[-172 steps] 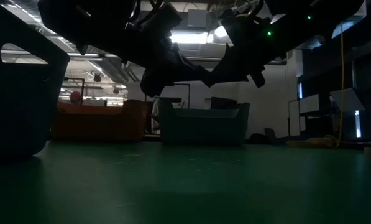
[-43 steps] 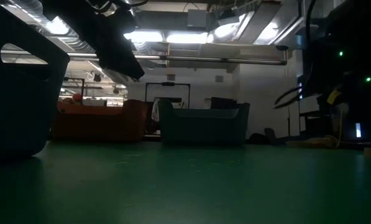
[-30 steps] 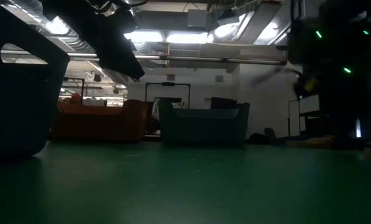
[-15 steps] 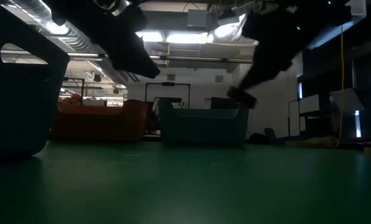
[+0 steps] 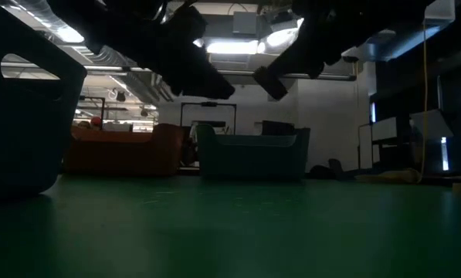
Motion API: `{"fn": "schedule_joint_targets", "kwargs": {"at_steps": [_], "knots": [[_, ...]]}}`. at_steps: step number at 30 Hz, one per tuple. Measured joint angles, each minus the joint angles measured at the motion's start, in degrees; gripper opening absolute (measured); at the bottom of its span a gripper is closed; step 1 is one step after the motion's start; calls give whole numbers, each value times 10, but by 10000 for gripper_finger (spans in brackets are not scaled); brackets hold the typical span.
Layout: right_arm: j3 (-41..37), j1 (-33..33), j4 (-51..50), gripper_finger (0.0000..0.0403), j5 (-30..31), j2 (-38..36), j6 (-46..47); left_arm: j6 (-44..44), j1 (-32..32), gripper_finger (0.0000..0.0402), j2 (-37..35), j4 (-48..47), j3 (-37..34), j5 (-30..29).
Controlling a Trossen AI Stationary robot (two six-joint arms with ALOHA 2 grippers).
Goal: Sort rubber bands into baskets
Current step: Put the small black rubber band into the orange bin
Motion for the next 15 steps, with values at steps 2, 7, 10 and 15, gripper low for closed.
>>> {"fn": "schedule_joint_targets", "kwargs": {"at_steps": [2, 7, 10, 15], "knots": [[0, 0, 15, 1, -7, 0, -5, 23, -5, 155, 16, 32, 0, 0], [0, 0, 45, 1, -7, 4, -18, 61, -15, 155, 45, 120, 0, 0], [0, 0, 65, 1, -22, 10, -21, 77, -20, 155, 53, 157, 0, 0], [0, 0, 84, 1, -49, 27, -21, 96, -22, 155, 53, 181, 0, 0]]}}
